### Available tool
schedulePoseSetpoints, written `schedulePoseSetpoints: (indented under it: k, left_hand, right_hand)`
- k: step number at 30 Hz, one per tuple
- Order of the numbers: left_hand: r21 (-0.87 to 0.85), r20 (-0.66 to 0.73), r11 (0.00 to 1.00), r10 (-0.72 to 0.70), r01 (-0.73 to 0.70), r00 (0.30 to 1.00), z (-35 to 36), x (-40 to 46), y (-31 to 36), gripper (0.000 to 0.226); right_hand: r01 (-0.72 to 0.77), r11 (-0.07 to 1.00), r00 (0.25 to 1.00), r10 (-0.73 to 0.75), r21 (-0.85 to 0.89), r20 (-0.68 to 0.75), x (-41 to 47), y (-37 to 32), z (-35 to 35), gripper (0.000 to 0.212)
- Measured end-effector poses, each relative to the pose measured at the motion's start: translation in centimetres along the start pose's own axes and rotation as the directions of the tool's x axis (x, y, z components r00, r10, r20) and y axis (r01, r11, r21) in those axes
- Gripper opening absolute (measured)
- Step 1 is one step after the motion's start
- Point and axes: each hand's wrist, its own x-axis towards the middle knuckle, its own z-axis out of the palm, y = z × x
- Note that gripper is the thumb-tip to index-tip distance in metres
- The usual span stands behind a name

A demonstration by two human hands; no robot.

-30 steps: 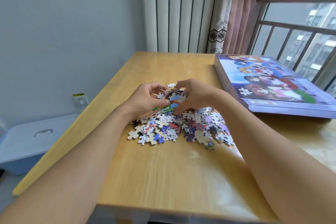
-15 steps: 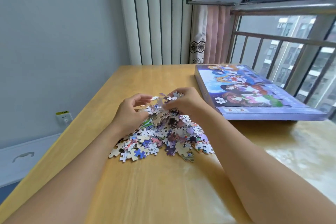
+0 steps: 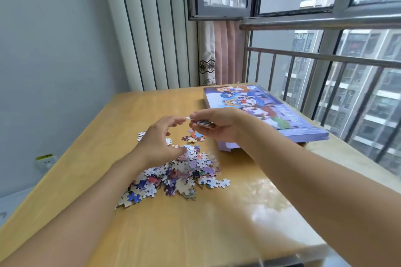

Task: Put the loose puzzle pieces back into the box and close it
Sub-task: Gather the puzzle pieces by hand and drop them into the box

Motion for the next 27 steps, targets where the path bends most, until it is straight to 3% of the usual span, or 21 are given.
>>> schedulePoseSetpoints:
  k: [3, 5, 10, 15, 19, 23, 27]
  left_hand:
    - [0.056, 0.104, 0.998, 0.004, -0.01, 0.995, 1.9, 1.7, 2.5, 0.085]
    - [0.07, 0.125, 0.996, 0.045, -0.054, 0.991, 3.7, 3.0, 4.0, 0.081]
    - [0.052, 0.07, 0.984, 0.164, -0.168, 0.984, 7.2, 5.2, 5.6, 0.015]
    - [-0.119, -0.128, 0.993, -0.024, 0.009, 0.991, 7.1, 7.5, 6.8, 0.023]
    - [-0.208, -0.221, 0.978, -0.07, 0.023, 0.973, 5.9, 9.8, 8.0, 0.06]
    - [-0.241, -0.186, 0.97, -0.071, 0.025, 0.98, 5.1, 10.0, 9.5, 0.038]
    - [-0.26, -0.164, 0.965, -0.07, 0.026, 0.984, 5.0, 9.9, 9.8, 0.033]
  right_hand:
    - [-0.003, 1.0, 1.0, 0.003, -0.017, -0.007, -1.7, -1.2, -1.7, 0.005]
    - [0.012, 0.999, 1.0, -0.012, -0.031, -0.025, -2.9, -1.8, -2.4, 0.006]
    - [0.06, 0.998, 0.996, -0.061, -0.015, -0.068, -6.2, -2.4, -4.6, 0.009]
    - [0.073, 0.997, 0.996, -0.073, 0.002, -0.05, -8.4, -1.5, -6.3, 0.009]
    - [0.033, 0.997, 0.989, -0.022, 0.076, -0.148, -8.5, -0.7, -7.6, 0.001]
    - [0.111, 0.956, 0.931, -0.004, 0.272, -0.366, -6.8, -1.6, -9.7, 0.01]
    - [0.151, 0.928, 0.872, 0.038, 0.341, -0.488, -5.6, -2.3, -10.0, 0.012]
